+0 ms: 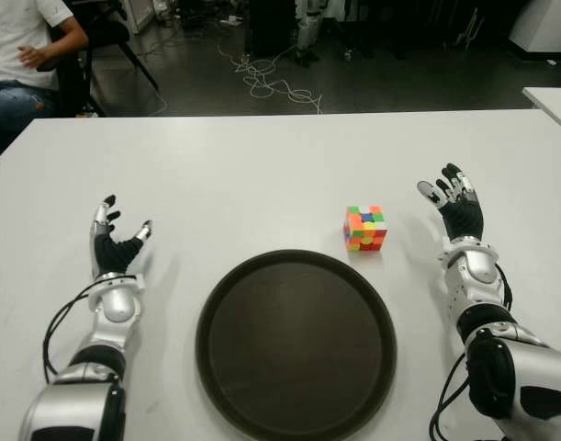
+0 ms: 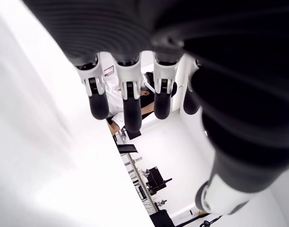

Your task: Pick up the Rubik's Cube and put it in the plate

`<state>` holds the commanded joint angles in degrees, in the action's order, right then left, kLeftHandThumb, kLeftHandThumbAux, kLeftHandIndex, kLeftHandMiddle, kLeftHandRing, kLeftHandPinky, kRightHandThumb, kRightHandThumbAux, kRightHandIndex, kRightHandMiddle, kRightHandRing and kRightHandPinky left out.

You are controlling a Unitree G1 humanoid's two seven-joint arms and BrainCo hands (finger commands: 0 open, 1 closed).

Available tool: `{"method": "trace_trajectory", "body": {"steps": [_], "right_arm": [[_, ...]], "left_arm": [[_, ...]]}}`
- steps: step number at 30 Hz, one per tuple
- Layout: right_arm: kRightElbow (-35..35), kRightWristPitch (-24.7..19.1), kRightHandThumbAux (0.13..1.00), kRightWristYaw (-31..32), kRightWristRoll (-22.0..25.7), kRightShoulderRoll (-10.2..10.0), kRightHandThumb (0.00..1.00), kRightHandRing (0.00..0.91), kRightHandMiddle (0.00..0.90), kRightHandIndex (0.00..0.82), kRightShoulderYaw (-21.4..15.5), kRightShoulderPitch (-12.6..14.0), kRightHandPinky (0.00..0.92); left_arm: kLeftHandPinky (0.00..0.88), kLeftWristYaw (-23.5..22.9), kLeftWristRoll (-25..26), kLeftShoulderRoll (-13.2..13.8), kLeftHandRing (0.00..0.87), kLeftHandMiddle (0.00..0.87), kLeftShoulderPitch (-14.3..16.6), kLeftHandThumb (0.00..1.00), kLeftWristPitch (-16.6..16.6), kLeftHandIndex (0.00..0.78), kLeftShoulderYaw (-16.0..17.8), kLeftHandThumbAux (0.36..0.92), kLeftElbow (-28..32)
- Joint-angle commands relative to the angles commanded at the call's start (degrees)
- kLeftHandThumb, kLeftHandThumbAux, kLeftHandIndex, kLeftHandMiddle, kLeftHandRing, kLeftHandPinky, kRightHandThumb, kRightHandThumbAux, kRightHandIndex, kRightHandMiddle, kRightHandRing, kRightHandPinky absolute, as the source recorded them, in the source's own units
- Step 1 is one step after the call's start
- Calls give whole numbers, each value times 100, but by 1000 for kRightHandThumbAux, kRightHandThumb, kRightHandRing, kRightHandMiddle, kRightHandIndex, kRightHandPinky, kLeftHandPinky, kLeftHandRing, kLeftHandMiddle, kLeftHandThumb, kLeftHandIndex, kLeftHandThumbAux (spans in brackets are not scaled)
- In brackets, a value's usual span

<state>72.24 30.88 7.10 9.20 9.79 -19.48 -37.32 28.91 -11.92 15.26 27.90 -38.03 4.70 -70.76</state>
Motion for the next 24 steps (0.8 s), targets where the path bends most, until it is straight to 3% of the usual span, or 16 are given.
{"method": "trace_trajectory", "body": {"steps": [13,24], "right_arm": [[-5,-8,749,20,38,-17,0,0,0,0,-36,-3,19],[-11,31,748,-24,-37,-1,0,0,0,0,26,17,24]], "left_arm": [[118,100,-86,23,134,131,2,0,31,123,-62,774,-2],[111,86,-47,14,131,130,-7,0,35,113,-43,793,-3]]}}
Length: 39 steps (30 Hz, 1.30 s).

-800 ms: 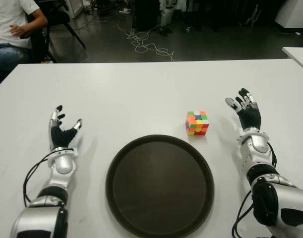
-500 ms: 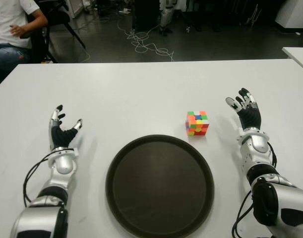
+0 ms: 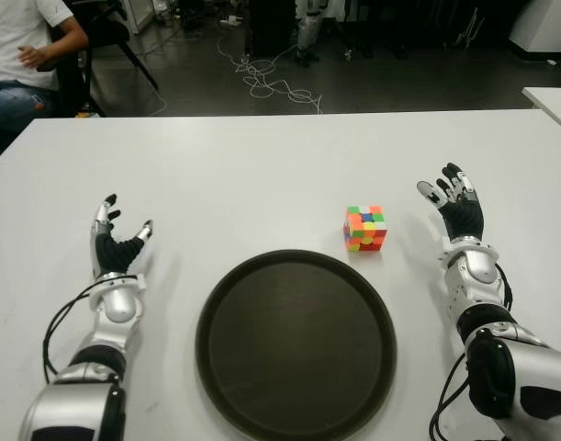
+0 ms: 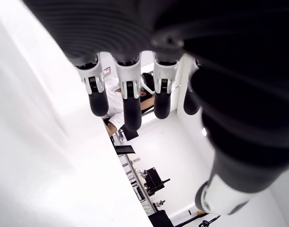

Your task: Pick up the Rubik's Cube and put it in the plate

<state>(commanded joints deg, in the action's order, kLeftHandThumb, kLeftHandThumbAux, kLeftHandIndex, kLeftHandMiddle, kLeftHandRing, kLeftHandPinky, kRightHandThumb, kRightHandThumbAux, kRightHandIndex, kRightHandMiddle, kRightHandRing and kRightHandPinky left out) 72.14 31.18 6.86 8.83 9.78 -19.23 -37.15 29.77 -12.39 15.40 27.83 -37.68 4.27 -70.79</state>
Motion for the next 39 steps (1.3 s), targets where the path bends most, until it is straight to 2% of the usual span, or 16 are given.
{"method": "trace_trajectory", "body": {"steps": [14,20,30,36,39], "right_arm": [[18,-47,769,-2,-22,36,0,8,4,0,14,-7,28],[15,-8,785,-39,-34,28,0,6,5,0,17,-1,29],[-13,283,784,-310,-437,89,0,0,9,1,307,86,6],[-55,589,781,-512,-746,175,0,0,19,7,551,136,1],[-106,830,813,-641,-921,219,0,12,38,18,698,166,16]], "left_arm": [[168,-16,44,-46,155,134,-2,0,1,119,21,785,23],[129,-66,91,-65,138,126,-7,0,-18,117,49,792,32],[150,-43,36,-47,145,127,-10,0,29,104,-5,763,40],[120,68,-38,-46,132,121,-4,0,68,99,-53,777,45],[121,68,-11,-60,125,116,7,0,93,96,-41,788,36]]}}
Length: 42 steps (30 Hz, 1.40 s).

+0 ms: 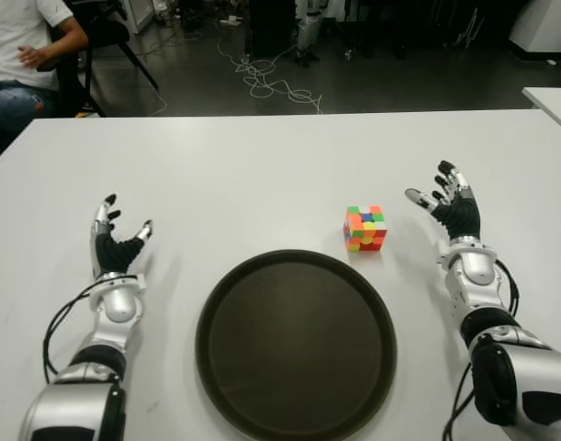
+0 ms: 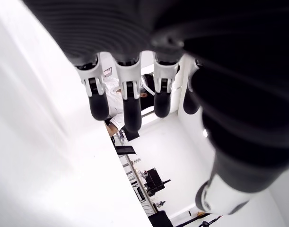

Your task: Pick up the Rubik's Cube and put it in the plate

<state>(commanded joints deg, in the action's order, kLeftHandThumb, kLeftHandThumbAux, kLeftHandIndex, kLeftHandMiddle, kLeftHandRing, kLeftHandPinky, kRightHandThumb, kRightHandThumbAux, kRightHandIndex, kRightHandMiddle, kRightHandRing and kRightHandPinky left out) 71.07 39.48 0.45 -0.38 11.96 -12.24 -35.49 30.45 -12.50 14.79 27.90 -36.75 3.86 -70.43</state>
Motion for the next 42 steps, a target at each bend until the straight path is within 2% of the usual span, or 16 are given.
{"method": "trace_trajectory", "body": {"steps": [7,13,19,24,29,33,39,42], "right_arm": [[-19,268,860,-179,-243,87,0,22,52,33,219,-6,25],[-173,537,854,-315,-538,172,0,11,43,28,485,-16,15],[-365,770,848,-361,-846,268,0,1,33,21,776,7,10],[-527,865,835,-387,-1075,289,0,0,33,23,1024,49,6],[-602,904,821,-143,-1124,345,0,0,26,24,1193,63,1],[-660,971,802,73,-1111,349,0,0,21,18,1304,58,2],[-692,1054,806,228,-1137,375,0,3,33,24,1421,41,41],[-708,1008,759,324,-1170,400,0,6,28,23,1506,22,57]], "left_arm": [[150,-32,65,-35,142,128,25,0,14,113,30,789,-8],[141,-22,63,-45,144,133,27,0,11,127,23,778,-8],[117,-37,70,-53,132,133,30,0,-11,136,29,793,-15],[133,-24,46,-50,136,128,29,0,-40,124,11,808,-18],[126,3,27,-52,133,125,29,0,-67,123,-2,809,-16],[127,15,17,-50,139,133,29,0,-89,125,-8,787,-24],[115,45,-6,-52,137,136,30,0,-84,119,-28,779,-38],[106,68,-10,-54,129,132,34,0,-59,121,-35,775,-45]]}}
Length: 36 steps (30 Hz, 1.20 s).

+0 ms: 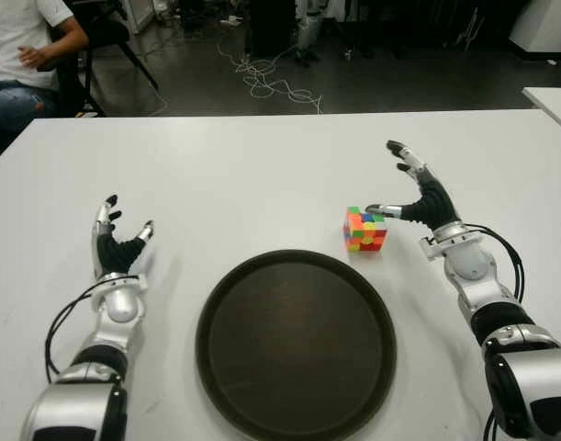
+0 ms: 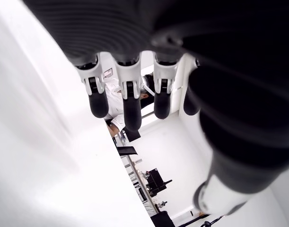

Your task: Pick up the Rubik's Cube and put it in the plate

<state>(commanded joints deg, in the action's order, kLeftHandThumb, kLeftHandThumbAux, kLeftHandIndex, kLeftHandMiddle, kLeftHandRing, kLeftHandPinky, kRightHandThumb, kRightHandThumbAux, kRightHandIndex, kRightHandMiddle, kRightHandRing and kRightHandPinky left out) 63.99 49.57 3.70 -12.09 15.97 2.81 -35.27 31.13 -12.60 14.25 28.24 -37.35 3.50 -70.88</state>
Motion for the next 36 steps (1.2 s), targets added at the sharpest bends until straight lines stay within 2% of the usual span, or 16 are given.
{"method": "trace_trajectory", "body": {"steps": [8,13,21,26,30,36], "right_arm": [[-30,-371,688,156,-74,-6,0,20,18,24,153,-67,82],[-113,-679,665,165,-251,55,0,14,16,17,308,-77,47],[-318,-1053,683,-235,-926,208,0,18,29,13,742,-94,24],[-384,-1179,688,-351,-1099,256,0,25,32,9,880,-107,21],[-425,-1367,693,-381,-1429,368,0,19,26,7,1151,-227,13],[-495,-1422,718,-258,-1563,463,0,19,26,12,1309,-311,13]], "left_arm": [[100,45,5,-19,126,131,3,0,51,132,-20,789,0],[103,67,11,-28,129,136,-1,0,45,138,-22,796,15],[104,21,26,-39,124,124,-5,0,96,118,-31,782,18],[115,6,29,-47,123,119,-5,0,77,110,-34,768,26],[128,63,5,-59,123,112,-9,0,47,109,-49,775,46],[111,67,7,-73,120,113,-5,0,55,116,-54,777,53]]}}
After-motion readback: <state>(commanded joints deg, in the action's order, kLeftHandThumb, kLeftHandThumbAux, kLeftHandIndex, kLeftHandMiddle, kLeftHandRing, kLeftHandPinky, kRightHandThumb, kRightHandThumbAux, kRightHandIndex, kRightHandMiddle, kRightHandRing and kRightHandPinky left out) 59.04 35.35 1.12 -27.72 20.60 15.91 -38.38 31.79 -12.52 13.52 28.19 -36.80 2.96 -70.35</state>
